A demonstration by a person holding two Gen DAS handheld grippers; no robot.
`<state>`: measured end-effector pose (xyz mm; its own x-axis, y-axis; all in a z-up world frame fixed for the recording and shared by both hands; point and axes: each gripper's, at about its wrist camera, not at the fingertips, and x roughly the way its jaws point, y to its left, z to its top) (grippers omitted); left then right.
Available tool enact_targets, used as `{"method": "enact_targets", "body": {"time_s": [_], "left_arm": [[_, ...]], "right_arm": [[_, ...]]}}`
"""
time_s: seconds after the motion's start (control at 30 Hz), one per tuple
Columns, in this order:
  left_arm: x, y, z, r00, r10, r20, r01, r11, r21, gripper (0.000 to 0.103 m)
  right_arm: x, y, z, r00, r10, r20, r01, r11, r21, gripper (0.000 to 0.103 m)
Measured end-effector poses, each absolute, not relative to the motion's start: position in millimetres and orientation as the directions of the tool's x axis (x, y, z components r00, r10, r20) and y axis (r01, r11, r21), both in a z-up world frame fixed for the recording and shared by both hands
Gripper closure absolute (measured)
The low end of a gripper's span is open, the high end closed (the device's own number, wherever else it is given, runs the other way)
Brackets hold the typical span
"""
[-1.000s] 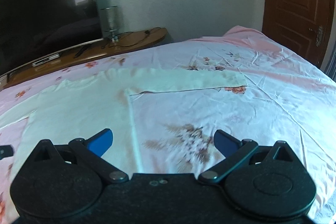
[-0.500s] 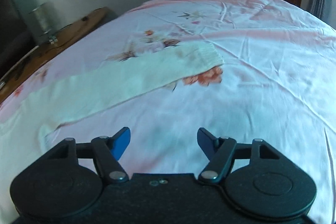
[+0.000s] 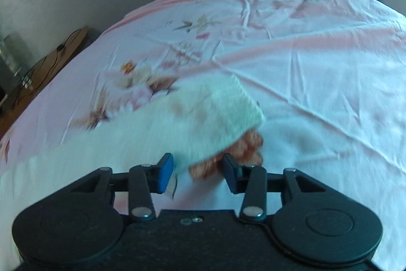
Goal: Fold small clothes
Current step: 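Close the right gripper on the sleeve cuff and lift it, then carry the sleeve across the sweater body and open the right gripper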
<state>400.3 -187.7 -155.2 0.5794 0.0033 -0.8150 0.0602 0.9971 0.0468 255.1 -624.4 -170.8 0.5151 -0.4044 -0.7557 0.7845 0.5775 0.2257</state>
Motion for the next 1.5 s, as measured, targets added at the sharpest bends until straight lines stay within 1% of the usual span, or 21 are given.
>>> {"method": "enact_targets", "body": {"time_s": [0.07, 0.1, 0.17, 0.2, 0.23, 0.33, 0.43, 0.53, 0.63, 0.73, 0.8, 0.87, 0.93, 0.97, 1.03, 1.1, 1.2, 1.23, 1.3, 1.37, 1.5], "left_arm": [[407, -188, -156, 0.581, 0.007, -0.814, 0.051, 0.998, 0.045, 0.000], [410, -188, -157, 0.582, 0.005, -0.813, 0.050, 0.998, 0.042, 0.000], [413, -185, -157, 0.585, 0.002, -0.811, 0.044, 0.998, 0.034, 0.000], [414, -183, -157, 0.586, 0.002, -0.811, 0.039, 0.999, 0.031, 0.000], [415, -180, -157, 0.586, 0.002, -0.810, 0.035, 0.999, 0.028, 0.000], [418, -169, -155, 0.587, -0.001, -0.810, 0.021, 1.000, 0.014, 0.000], [418, -150, -148, 0.590, -0.015, -0.807, 0.001, 1.000, -0.018, 0.000], [419, -124, -141, 0.592, -0.030, -0.805, -0.036, 0.997, -0.064, 0.000], [419, -100, -136, 0.599, -0.010, -0.800, -0.066, 0.996, -0.062, 0.000], [421, -73, -135, 0.595, 0.011, -0.804, -0.102, 0.993, -0.062, 0.000], [422, -58, -136, 0.592, 0.023, -0.805, -0.125, 0.990, -0.064, 0.000], [424, -46, -139, 0.588, 0.010, -0.809, -0.134, 0.987, -0.085, 0.000], [427, -41, -144, 0.572, -0.031, -0.820, -0.123, 0.985, -0.123, 0.000], [427, -41, -146, 0.564, -0.063, -0.823, -0.108, 0.983, -0.150, 0.000], [429, -46, -151, 0.545, -0.133, -0.828, -0.072, 0.976, -0.204, 0.000], [430, -55, -158, 0.511, -0.215, -0.833, -0.041, 0.961, -0.273, 0.000], [428, -68, -168, 0.473, -0.324, -0.819, -0.039, 0.922, -0.386, 0.000], [428, -71, -172, 0.462, -0.362, -0.810, -0.043, 0.903, -0.428, 0.002], [431, -75, -180, 0.438, -0.429, -0.790, -0.061, 0.863, -0.502, 0.034], [436, -76, -191, 0.415, -0.482, -0.772, -0.109, 0.816, -0.568, 0.036], [444, -77, -201, 0.457, -0.499, -0.736, -0.164, 0.766, -0.621, 0.036]], "right_arm": [[259, -633, -170, 0.513, -0.423, -0.747, 0.795, 0.561, 0.228, 0.064], [261, -635, -170, 0.511, -0.433, -0.743, 0.800, 0.555, 0.226, 0.068], [263, -641, -169, 0.519, -0.447, -0.729, 0.800, 0.554, 0.230, 0.080], [265, -643, -169, 0.525, -0.445, -0.725, 0.798, 0.554, 0.238, 0.092], [266, -643, -168, 0.533, -0.442, -0.721, 0.793, 0.558, 0.245, 0.094], [276, -626, -155, 0.581, -0.455, -0.675, 0.751, 0.619, 0.229, 0.096], [297, -588, -135, 0.679, -0.393, -0.620, 0.643, 0.726, 0.243, 0.096], [328, -528, -112, 0.778, -0.261, -0.571, 0.479, 0.835, 0.271, 0.096], [361, -451, -99, 0.836, -0.097, -0.540, 0.289, 0.914, 0.284, 0.096], [388, -375, -103, 0.834, 0.068, -0.547, 0.119, 0.947, 0.299, 0.096], [402, -328, -119, 0.794, 0.168, -0.584, 0.025, 0.951, 0.307, 0.095], [410, -295, -138, 0.733, 0.246, -0.635, -0.039, 0.946, 0.322, 0.087], [411, -272, -160, 0.650, 0.285, -0.704, -0.073, 0.946, 0.316, 0.069], [408, -266, -165, 0.625, 0.303, -0.719, -0.086, 0.943, 0.323, 0.066], [395, -265, -163, 0.628, 0.329, -0.705, -0.110, 0.935, 0.338, 0.066], [379, -275, -153, 0.666, 0.284, -0.690, -0.094, 0.950, 0.299, 0.062], [356, -303, -140, 0.716, 0.163, -0.679, -0.019, 0.977, 0.214, 0.039], [349, -315, -139, 0.724, 0.124, -0.679, 0.013, 0.981, 0.193, 0.036], [334, -333, -137, 0.726, 0.085, -0.682, 0.061, 0.981, 0.187, 0.036], [322, -344, -138, 0.725, 0.061, -0.686, 0.104, 0.975, 0.196, 0.036], [302, -361, -141, 0.718, 0.027, -0.695, 0.160, 0.966, 0.203, 0.036]]}}
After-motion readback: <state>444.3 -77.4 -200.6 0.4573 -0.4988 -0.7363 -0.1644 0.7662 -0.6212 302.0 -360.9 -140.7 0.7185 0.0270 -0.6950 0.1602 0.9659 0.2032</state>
